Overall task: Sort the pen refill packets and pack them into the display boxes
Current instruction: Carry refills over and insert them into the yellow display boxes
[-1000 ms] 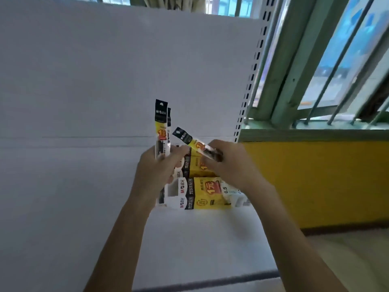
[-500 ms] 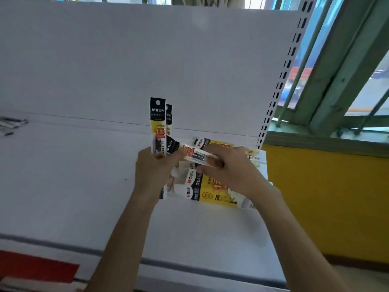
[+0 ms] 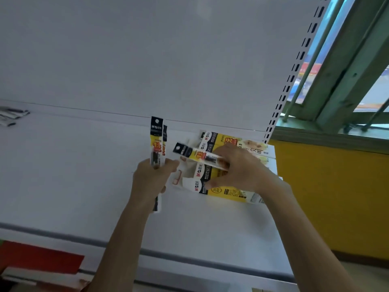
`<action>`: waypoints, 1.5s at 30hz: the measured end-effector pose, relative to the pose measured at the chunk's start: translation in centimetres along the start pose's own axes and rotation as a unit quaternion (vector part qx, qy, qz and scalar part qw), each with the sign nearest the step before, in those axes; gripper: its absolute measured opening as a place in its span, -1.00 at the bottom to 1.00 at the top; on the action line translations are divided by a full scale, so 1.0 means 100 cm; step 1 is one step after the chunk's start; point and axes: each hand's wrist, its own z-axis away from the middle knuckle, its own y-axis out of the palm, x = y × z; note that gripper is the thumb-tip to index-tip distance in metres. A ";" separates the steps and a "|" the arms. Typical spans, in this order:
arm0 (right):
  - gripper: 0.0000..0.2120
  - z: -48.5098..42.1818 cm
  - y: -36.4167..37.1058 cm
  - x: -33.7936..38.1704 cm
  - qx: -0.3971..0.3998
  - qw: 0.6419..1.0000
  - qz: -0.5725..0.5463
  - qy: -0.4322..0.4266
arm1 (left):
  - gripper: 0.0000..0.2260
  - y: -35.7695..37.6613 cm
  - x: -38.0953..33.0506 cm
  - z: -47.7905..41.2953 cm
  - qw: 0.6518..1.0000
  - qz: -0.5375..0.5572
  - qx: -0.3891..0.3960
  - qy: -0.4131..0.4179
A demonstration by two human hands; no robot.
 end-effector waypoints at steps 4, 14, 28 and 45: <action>-0.50 -0.005 0.004 0.006 0.027 0.999 0.035 0.014 | -0.83 0.000 0.009 0.003 1.000 -0.023 -0.003 -0.010; -0.68 0.008 -0.033 0.034 -0.017 0.991 -0.126 -0.029 | -0.79 -0.002 -0.017 0.007 0.999 -0.012 0.004 0.043; -0.61 0.026 -0.054 0.026 -0.031 0.904 -0.421 -0.070 | -0.48 0.004 -0.057 0.026 0.942 0.006 0.209 0.261; -0.71 0.013 -0.066 0.053 -0.258 0.964 -0.053 -0.028 | -0.47 0.030 -0.065 0.029 0.953 0.049 0.173 0.243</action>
